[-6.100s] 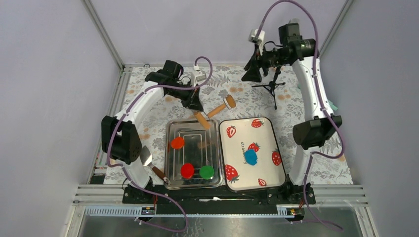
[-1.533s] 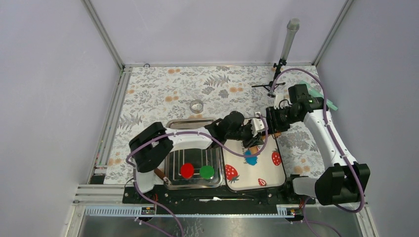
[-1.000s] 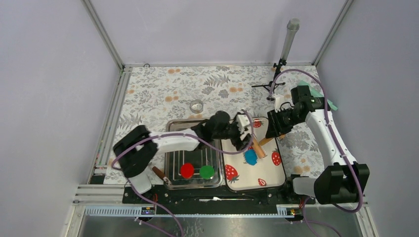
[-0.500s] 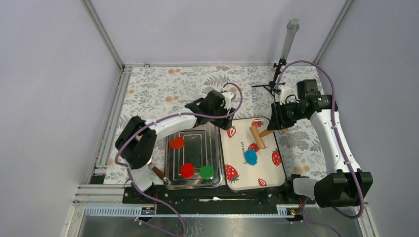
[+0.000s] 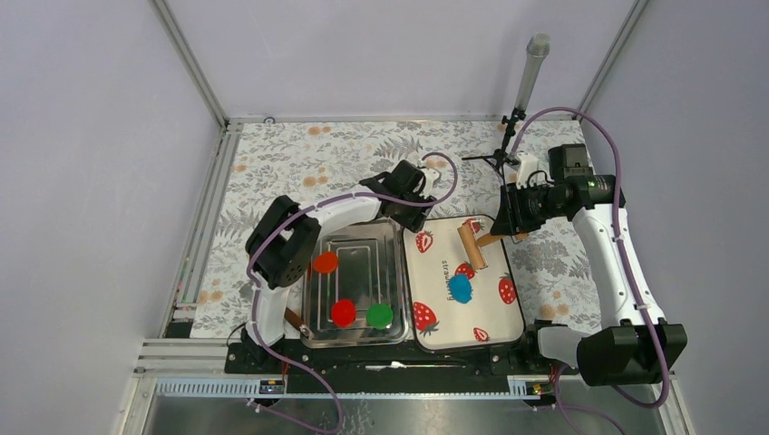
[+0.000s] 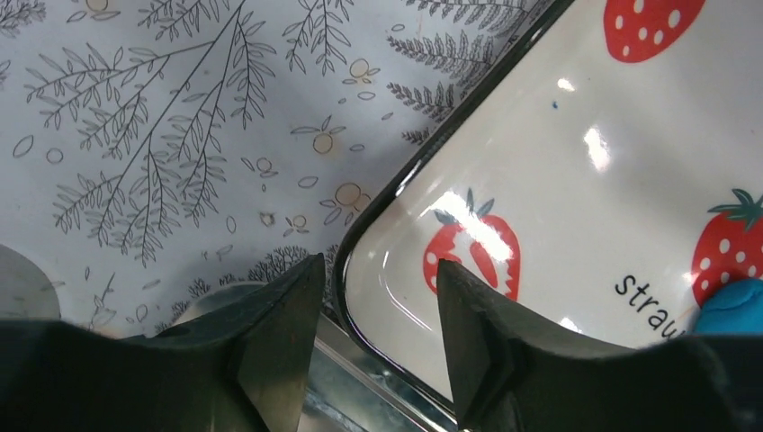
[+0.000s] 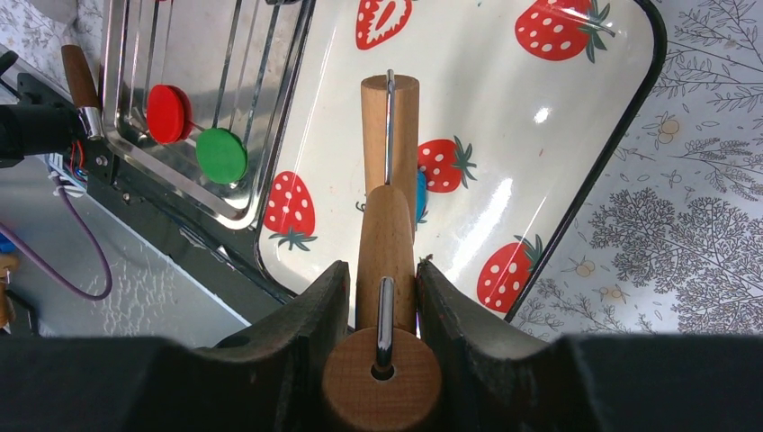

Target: Roll out the dumpling wrappers from the dough

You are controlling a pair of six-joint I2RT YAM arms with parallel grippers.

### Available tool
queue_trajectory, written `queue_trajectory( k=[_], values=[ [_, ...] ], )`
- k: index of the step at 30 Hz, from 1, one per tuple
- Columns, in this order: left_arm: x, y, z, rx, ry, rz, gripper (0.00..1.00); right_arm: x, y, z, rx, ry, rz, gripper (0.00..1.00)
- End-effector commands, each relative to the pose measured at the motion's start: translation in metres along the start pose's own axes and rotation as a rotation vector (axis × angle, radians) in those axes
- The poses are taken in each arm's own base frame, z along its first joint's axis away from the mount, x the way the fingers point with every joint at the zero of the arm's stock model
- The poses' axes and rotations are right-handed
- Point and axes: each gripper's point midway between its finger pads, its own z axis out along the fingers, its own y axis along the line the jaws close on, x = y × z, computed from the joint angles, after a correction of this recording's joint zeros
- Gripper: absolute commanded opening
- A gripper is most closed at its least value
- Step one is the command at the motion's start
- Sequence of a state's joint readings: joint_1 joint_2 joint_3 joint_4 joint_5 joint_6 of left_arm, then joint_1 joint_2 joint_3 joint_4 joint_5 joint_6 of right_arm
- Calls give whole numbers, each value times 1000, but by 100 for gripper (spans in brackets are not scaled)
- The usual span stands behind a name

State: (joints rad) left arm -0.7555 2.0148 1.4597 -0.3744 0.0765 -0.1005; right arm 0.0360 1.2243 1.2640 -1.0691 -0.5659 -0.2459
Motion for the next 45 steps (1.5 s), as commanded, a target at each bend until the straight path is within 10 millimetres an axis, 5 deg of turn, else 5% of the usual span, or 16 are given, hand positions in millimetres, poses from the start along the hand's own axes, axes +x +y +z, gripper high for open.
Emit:
queue_trajectory(
  k=[1,10,18,26,30,36,40,43,45],
  values=[
    [-4,0,9,46,33,31,52,-11,12,-15,-14,-64,-14,0],
    [11,15,17,43,121,40,35,-15,13,-14,-28,-75,-15,0],
    [-25,61,12,-20,63,90,8,-9,12,-5,-46,-61,16,0],
    [-47,92,21,-44,43,105,8,-3,8,12,-75,-26,76,0],
    [-54,81,17,-2,15,61,36,0,2,22,-67,-21,111,0],
    [-100,40,-61,141,-417,141,61,-1,-2,42,-96,-42,210,0],
    [-87,-9,-95,282,-566,304,65,3,-9,60,-121,12,261,0],
    [-68,-55,-92,396,-548,367,63,0,-16,67,-109,8,258,0],
    [-60,-62,-79,367,-507,342,61,-1,-22,72,-93,19,264,0]
  ],
)
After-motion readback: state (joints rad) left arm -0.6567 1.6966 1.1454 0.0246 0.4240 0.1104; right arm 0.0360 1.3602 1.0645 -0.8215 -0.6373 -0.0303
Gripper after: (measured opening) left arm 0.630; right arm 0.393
